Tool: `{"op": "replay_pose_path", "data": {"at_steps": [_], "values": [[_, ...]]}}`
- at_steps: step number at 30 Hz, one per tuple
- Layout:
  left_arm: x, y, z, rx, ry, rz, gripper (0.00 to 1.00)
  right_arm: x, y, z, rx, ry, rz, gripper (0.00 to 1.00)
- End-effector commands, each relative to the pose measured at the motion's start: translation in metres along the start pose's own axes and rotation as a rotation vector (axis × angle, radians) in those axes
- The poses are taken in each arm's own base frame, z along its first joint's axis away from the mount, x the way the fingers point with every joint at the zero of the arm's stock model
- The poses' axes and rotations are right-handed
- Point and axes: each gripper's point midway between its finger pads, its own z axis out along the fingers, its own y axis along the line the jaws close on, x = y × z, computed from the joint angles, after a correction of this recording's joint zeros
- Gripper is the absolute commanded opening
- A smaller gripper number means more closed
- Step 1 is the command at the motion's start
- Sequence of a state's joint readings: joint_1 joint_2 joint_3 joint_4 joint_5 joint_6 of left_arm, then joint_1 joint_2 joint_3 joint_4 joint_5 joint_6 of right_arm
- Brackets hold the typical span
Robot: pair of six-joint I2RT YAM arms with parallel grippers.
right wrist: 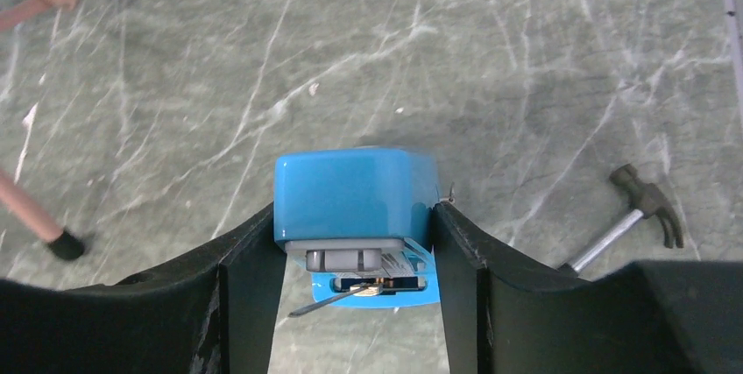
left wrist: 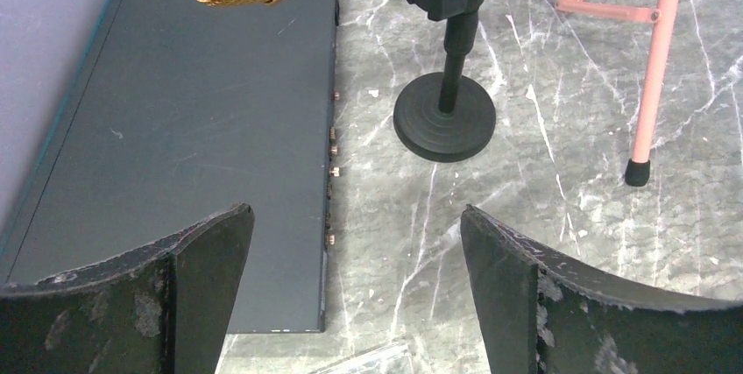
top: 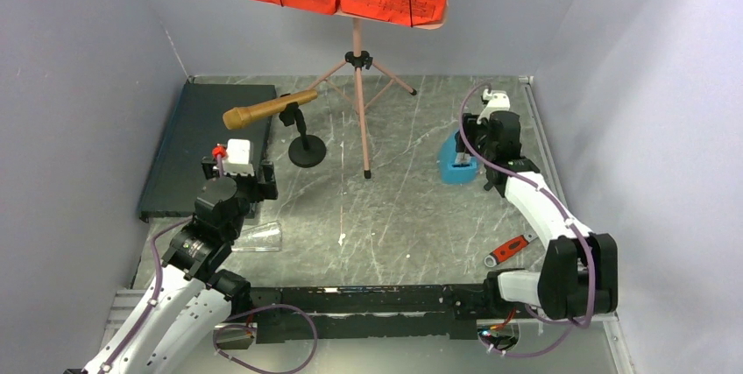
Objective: Pack up the instrument practice props
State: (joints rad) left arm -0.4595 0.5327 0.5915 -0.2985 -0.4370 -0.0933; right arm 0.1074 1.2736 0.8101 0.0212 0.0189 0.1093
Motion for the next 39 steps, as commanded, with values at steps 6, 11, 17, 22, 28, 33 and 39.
{"op": "replay_pose_path", "data": {"at_steps": [6, 11, 17, 22, 28, 33, 39], "values": [[-0.020, -0.017, -0.001, 0.094, -0.046, -0.016, 0.94, -0.023, 0.064, -0.048, -0.216, -0.085, -0.071, 0.10], [-0.020, -0.023, -0.003, 0.133, -0.048, -0.018, 0.94, -0.027, 0.102, -0.070, -0.337, -0.098, -0.091, 0.06], [-0.017, -0.033, -0.002, 0.188, -0.038, -0.010, 0.94, -0.020, 0.155, -0.091, -0.489, -0.092, -0.127, 0.04], [-0.012, -0.042, -0.001, 0.231, -0.009, 0.003, 0.94, -0.012, 0.198, -0.104, -0.596, -0.094, -0.163, 0.04], [-0.008, -0.060, -0.002, 0.337, 0.001, 0.055, 0.94, 0.006, 0.240, -0.114, -0.702, -0.064, -0.269, 0.04], [0.012, -0.069, 0.002, 0.395, 0.085, 0.131, 0.94, 0.022, 0.270, -0.120, -0.795, -0.039, -0.346, 0.04], [0.028, -0.087, 0.018, 0.447, 0.193, 0.135, 0.94, 0.037, 0.290, -0.122, -0.852, -0.038, -0.382, 0.05]]}}
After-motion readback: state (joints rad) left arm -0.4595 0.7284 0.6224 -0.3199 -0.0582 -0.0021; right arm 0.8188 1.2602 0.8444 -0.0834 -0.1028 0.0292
